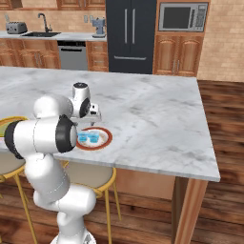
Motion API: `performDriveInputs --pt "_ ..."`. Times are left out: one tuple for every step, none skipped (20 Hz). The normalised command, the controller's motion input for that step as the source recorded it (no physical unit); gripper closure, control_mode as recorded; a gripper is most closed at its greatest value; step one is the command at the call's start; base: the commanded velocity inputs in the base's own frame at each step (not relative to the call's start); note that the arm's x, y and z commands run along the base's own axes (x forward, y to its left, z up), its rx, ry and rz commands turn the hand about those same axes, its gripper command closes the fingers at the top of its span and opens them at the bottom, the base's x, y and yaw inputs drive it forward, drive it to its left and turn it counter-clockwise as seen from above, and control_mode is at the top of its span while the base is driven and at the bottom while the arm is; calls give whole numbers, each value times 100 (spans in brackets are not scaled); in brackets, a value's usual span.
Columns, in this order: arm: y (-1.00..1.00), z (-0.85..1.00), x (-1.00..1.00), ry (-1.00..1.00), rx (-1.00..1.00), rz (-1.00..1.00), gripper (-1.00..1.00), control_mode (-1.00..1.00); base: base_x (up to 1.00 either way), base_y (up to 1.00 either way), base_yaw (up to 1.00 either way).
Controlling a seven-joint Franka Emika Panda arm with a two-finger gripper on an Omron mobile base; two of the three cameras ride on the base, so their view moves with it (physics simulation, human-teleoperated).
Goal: Place two yogurt containers on each plate.
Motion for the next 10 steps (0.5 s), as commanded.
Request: performDriveInputs --pt "-45 36 -59 0 0 -8 -100 -100 0 0 0" --pt "-39 40 -57 0 0 -9 -100 -100 0 0 0" --pt "-34 39 -57 0 0 -11 -100 -100 0 0 0" --pt "-40 44 -64 0 0 -12 -100 -100 0 0 0" --pt "-39 44 -61 0 0 -12 -100 -100 0 0 0" --pt "-41 46 -59 1 0 -12 -100 -100 0 0 0" --pt "-39 48 -57 1 0 -13 -100 -100 0 0 0" --pt "-35 50 -57 3 0 -13 -100 -100 0 0 0" --pt "-34 51 -45 3 0 -13 -100 -100 0 0 0" --pt "-38 45 -48 1 0 -11 -100 -100 0 0 0"
